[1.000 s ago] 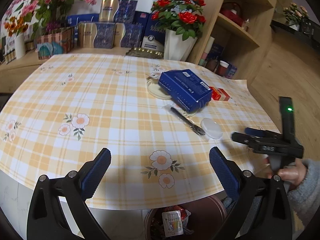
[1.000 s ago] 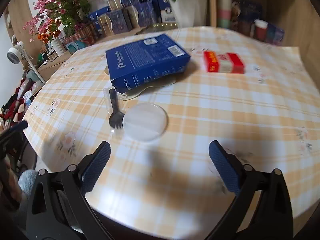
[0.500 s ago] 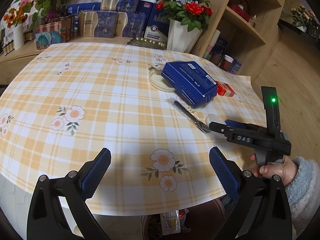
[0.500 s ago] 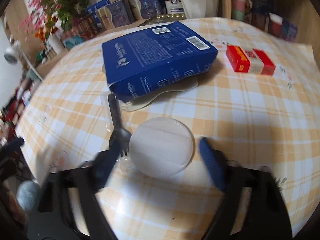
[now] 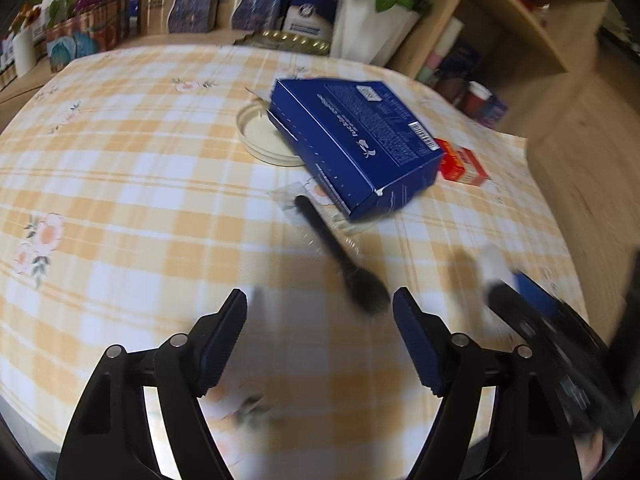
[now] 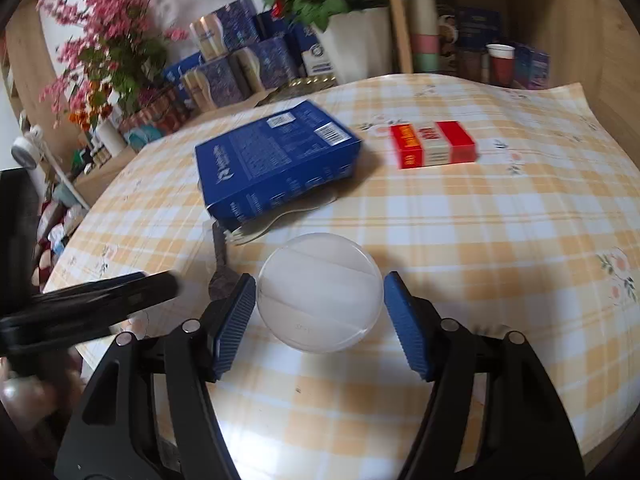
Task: Collect trash
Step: 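Grasp the wrapped black fork with the left tool while the right tool grasps the clear lid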
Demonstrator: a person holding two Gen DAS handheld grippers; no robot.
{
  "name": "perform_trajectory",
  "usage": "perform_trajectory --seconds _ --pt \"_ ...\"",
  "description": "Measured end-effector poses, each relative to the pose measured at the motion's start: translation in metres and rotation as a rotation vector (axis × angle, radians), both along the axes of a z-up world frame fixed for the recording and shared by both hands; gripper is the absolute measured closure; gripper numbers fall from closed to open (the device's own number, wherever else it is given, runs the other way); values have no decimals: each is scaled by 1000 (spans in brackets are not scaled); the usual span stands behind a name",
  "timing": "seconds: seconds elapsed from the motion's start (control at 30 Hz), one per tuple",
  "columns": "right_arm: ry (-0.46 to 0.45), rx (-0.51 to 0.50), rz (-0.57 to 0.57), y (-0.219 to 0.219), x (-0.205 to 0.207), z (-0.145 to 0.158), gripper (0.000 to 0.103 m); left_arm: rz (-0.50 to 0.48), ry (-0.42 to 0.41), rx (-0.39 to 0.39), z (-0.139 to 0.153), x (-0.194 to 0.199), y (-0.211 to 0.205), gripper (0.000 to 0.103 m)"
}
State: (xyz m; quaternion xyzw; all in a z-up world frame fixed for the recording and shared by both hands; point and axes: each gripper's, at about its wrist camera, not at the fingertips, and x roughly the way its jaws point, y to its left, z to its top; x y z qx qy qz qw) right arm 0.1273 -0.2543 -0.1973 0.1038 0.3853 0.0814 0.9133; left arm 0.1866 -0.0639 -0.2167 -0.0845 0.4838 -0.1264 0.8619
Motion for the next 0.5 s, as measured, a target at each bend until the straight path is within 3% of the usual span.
perform_trajectory --seconds 0.33,0.5 --pt "-22 32 -90 -46 -20 13 36 12 -44 246 -16 22 -42 29" --pt "-30 49 -120 -58 -34 16 36 -19 -71 270 -18 21 -43 30"
